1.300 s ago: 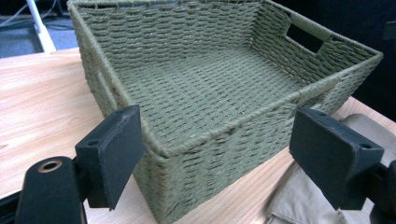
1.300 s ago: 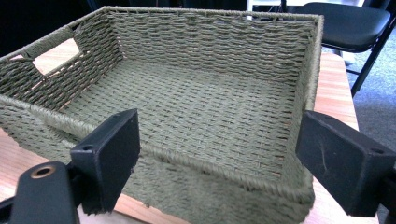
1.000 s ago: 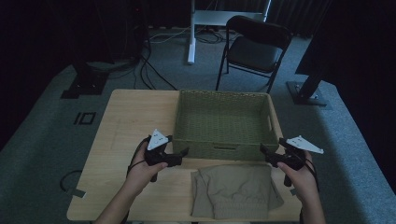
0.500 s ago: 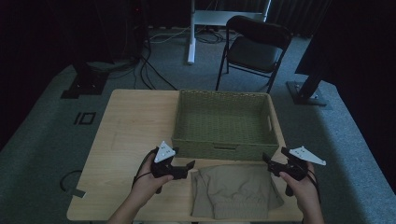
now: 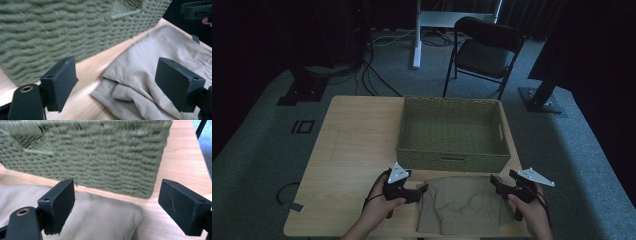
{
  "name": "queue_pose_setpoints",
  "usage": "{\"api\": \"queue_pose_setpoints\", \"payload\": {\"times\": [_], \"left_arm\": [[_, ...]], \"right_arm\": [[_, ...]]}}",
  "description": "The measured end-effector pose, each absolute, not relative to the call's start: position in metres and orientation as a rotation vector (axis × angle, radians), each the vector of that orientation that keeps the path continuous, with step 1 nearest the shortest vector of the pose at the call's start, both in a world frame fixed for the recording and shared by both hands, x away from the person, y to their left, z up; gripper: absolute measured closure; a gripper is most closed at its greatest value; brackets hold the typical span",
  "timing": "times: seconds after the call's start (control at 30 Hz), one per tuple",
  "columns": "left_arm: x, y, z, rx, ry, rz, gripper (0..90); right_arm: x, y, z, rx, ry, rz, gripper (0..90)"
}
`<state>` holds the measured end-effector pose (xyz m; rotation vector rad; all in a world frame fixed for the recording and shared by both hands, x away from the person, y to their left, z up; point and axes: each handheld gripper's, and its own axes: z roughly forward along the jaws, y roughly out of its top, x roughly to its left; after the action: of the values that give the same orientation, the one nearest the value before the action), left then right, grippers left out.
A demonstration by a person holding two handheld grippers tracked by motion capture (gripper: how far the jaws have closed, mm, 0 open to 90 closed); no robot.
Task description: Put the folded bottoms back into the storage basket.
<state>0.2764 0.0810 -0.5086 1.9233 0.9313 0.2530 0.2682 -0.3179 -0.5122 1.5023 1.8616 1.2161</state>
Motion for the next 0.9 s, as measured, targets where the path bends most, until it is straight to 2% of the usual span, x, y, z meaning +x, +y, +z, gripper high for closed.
{"api": "queue_pose_setpoints", "payload": {"times": [0.43, 0.9], "left_arm": [[0.274, 0.062, -0.530, 1.959, 0.963, 0.181, 18.3], [0.277, 0.041, -0.549, 2.014, 0.967, 0.187, 18.3]], "right_arm": [[0.265, -0.316, -0.540, 1.551, 1.918, 1.145, 13.4], [0.261, -0.312, -0.554, 1.564, 1.974, 1.098, 13.4]]}}
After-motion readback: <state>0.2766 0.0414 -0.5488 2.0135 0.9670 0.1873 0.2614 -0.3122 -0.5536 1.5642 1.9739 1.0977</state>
